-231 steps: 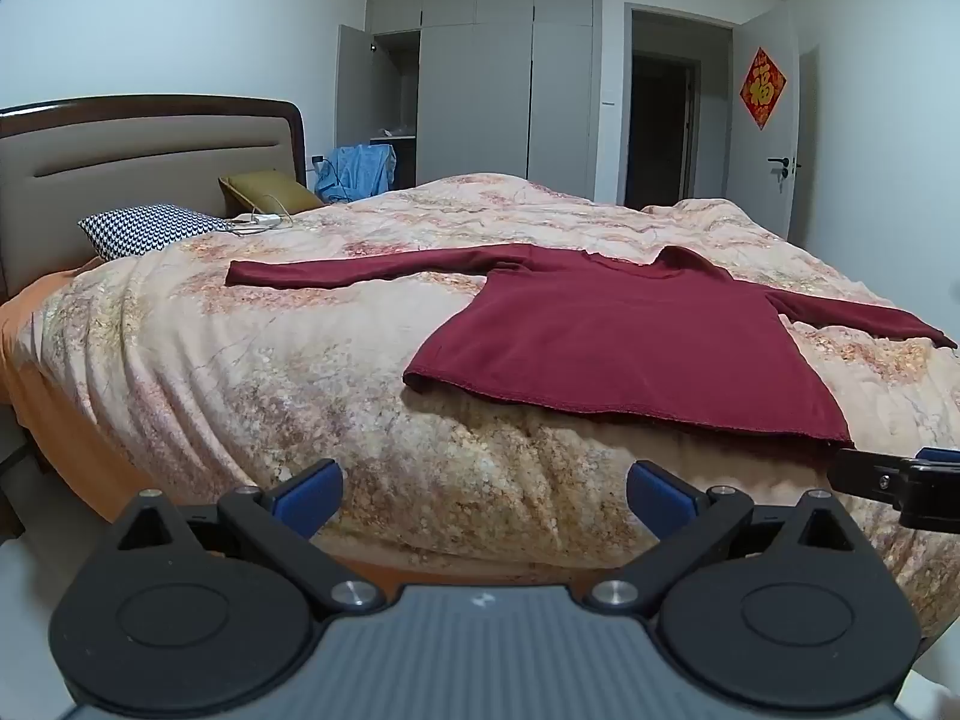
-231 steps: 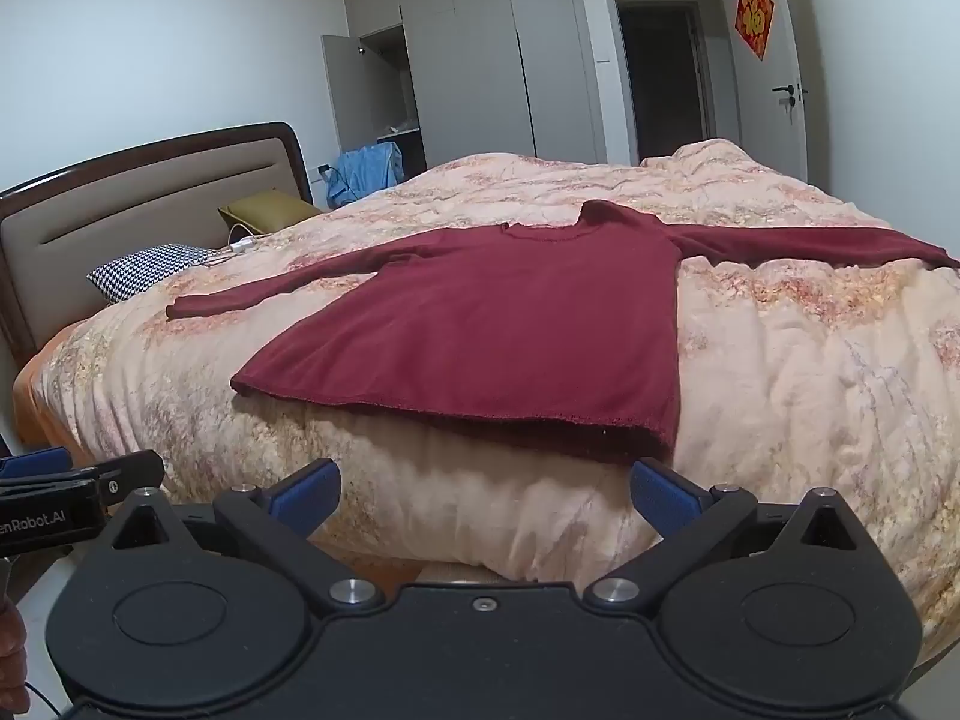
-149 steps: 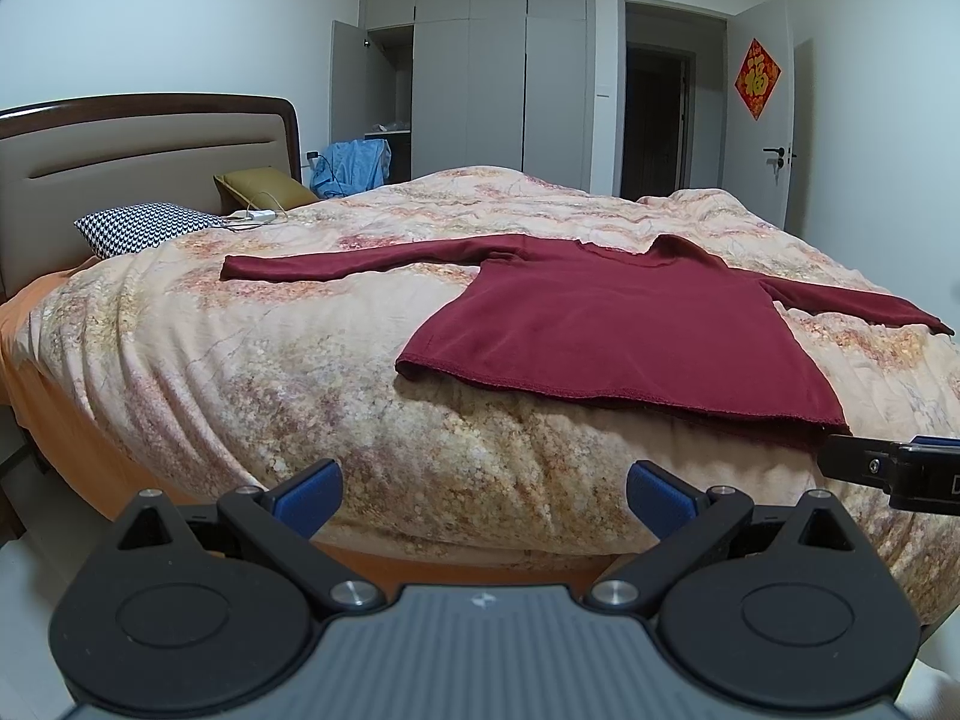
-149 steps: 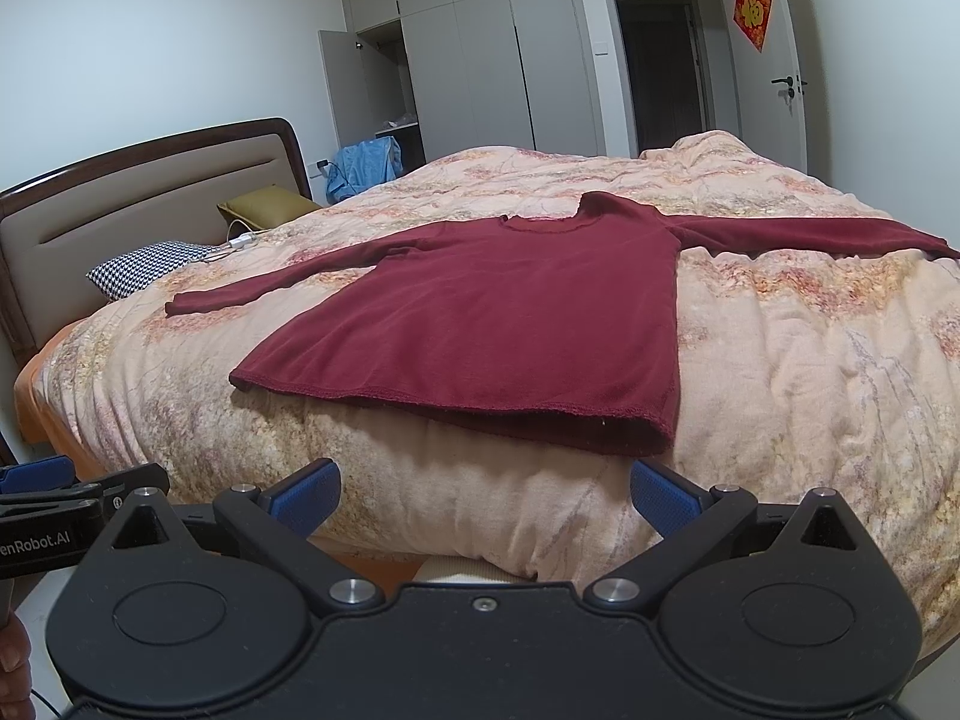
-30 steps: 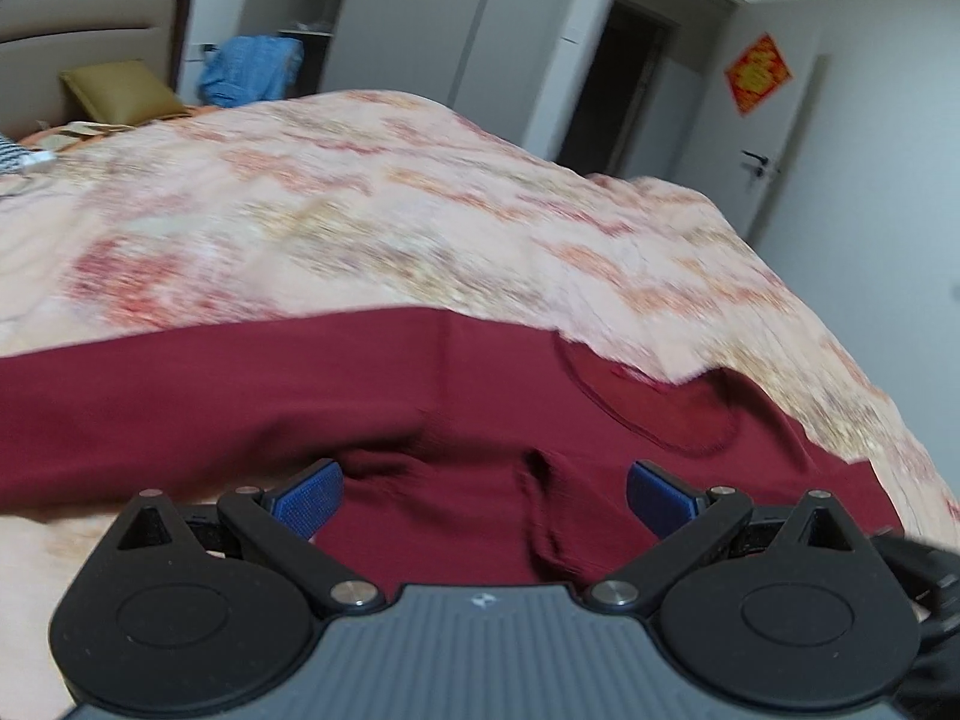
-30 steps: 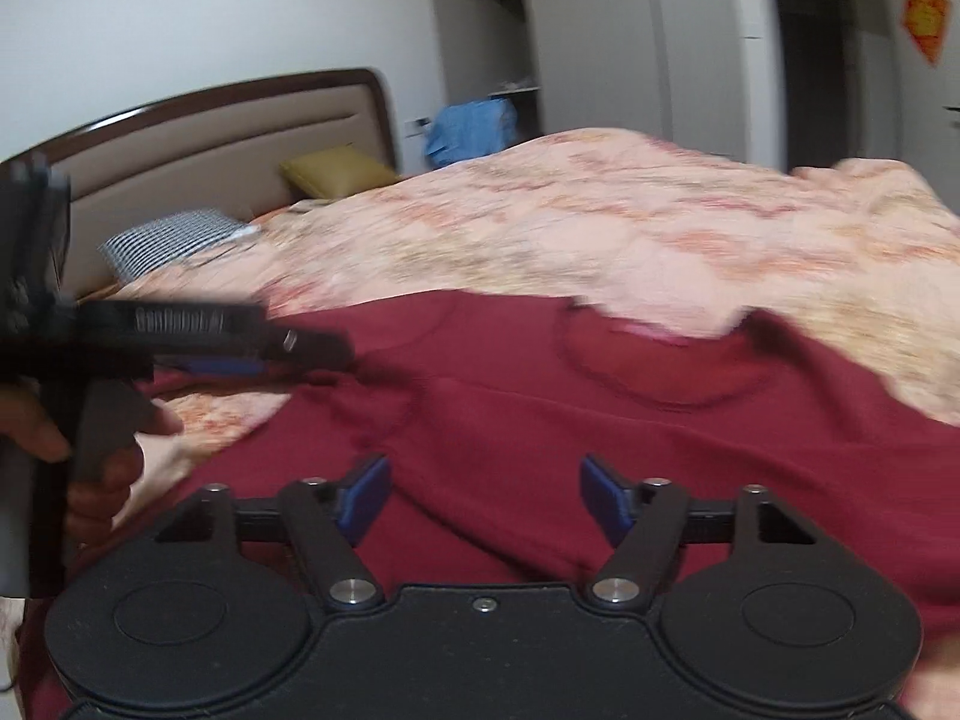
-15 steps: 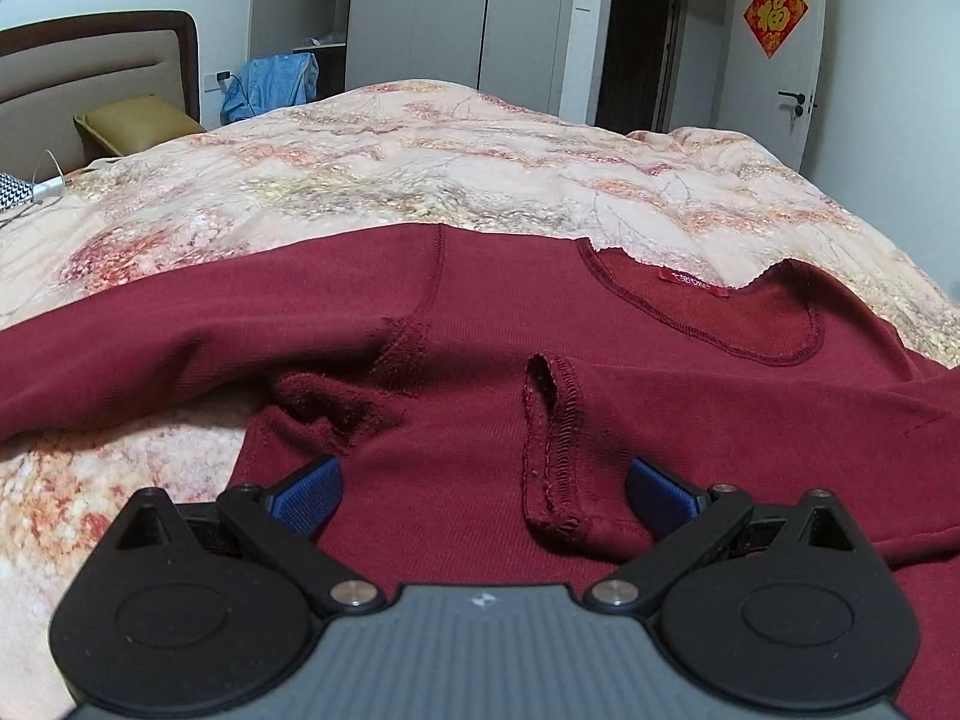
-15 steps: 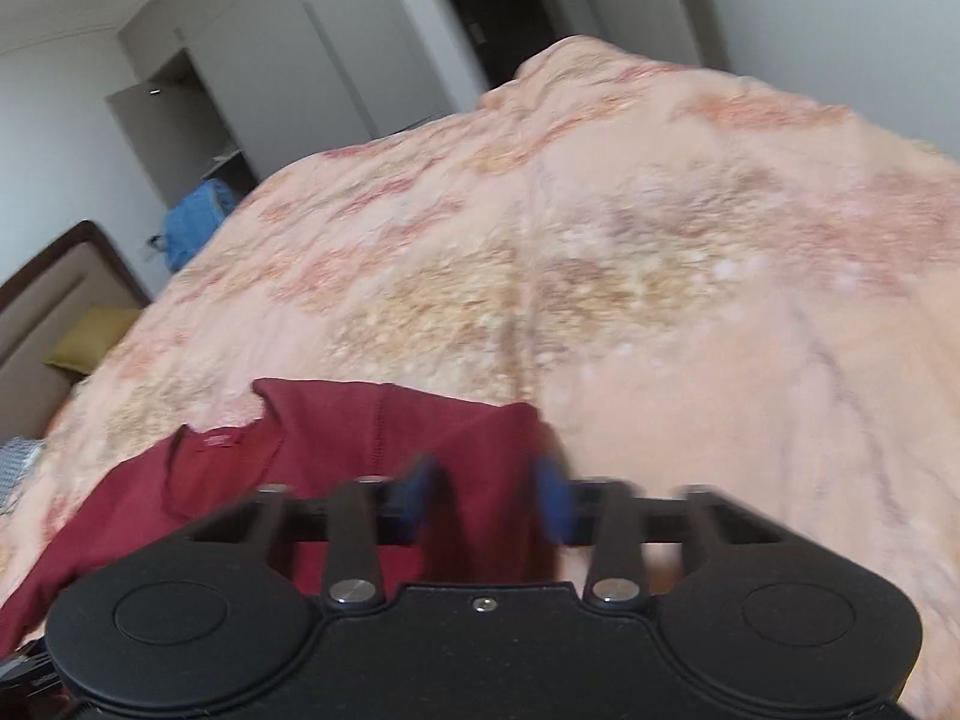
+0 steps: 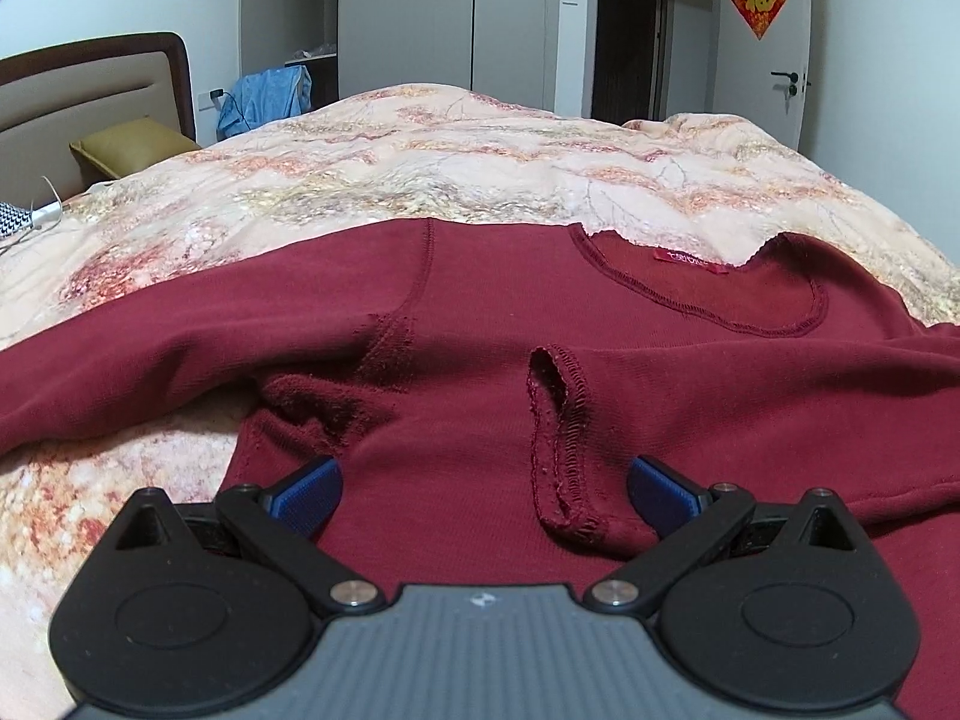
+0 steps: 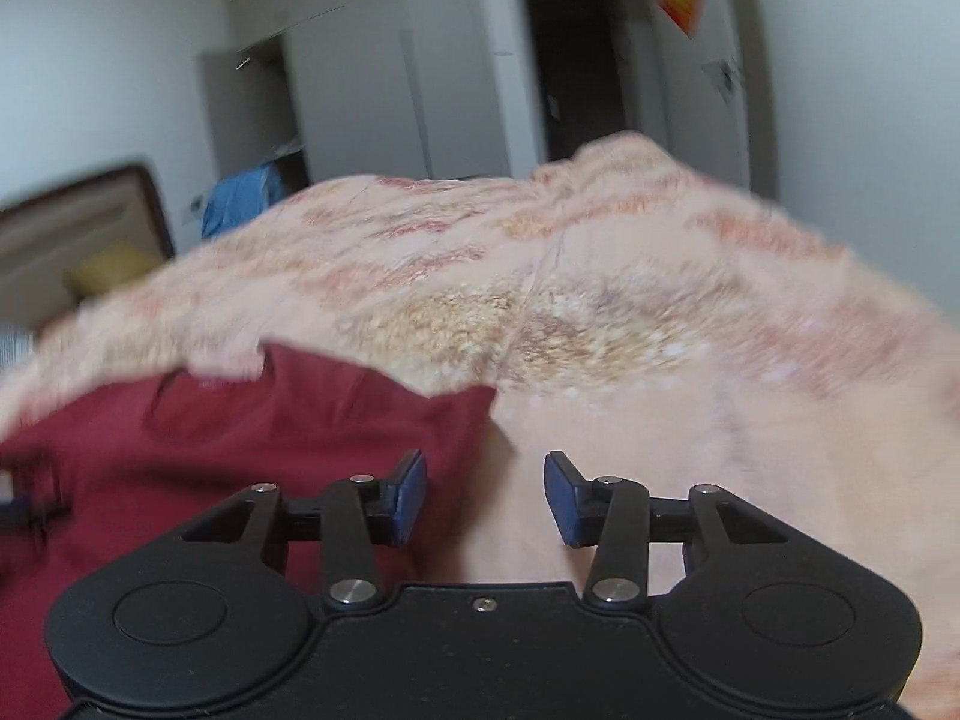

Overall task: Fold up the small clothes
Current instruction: 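Lay the held sleeve across the sweater body and open the right gripper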

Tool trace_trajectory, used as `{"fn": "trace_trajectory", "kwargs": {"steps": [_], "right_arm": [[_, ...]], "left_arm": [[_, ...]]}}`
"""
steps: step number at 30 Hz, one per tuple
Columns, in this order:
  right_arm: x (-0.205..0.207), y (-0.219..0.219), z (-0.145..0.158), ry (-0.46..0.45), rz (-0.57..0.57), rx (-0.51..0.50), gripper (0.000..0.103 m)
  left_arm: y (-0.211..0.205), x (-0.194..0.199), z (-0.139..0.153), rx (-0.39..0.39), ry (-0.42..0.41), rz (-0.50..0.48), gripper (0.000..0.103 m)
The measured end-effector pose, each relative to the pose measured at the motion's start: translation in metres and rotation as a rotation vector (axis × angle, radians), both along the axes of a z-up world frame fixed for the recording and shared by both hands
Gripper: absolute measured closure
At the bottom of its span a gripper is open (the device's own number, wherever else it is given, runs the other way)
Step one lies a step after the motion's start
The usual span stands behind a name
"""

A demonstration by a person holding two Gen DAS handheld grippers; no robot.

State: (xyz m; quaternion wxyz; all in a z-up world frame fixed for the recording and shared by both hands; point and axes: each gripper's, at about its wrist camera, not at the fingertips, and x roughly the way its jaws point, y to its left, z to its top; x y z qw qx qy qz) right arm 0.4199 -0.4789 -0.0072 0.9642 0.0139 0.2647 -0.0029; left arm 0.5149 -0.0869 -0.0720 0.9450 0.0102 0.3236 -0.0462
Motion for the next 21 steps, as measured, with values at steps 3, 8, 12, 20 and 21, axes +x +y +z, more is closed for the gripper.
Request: {"fn": "trace_trajectory", "kwargs": {"steps": [3, 8, 12, 20, 21], "right_arm": [[-0.028, 0.015, -0.004, 0.01, 0.076, -0.14, 0.057], [-0.025, 0.047, -0.015, 0.008, 0.163, -0.312, 0.062], [-0.009, 0.064, -0.022, 0.009, 0.201, -0.4, 0.078], [-0.036, 0.051, -0.015, 0.006, -0.004, -0.12, 0.1], [-0.039, 0.05, -0.018, 0.012, -0.027, -0.074, 0.1]], "left_arm": [[0.0, 0.0, -0.001, 0.004, -0.006, 0.0, 0.0], [0.0, 0.0, -0.001, 0.003, -0.007, 0.0, 0.0], [0.0, 0.0, -0.001, 0.002, -0.007, 0.0, 0.0], [0.001, 0.0, -0.001, 0.001, -0.008, 0.0, 0.0], [0.0, 0.0, 0.0, 0.001, -0.008, -0.001, 0.0]]}}
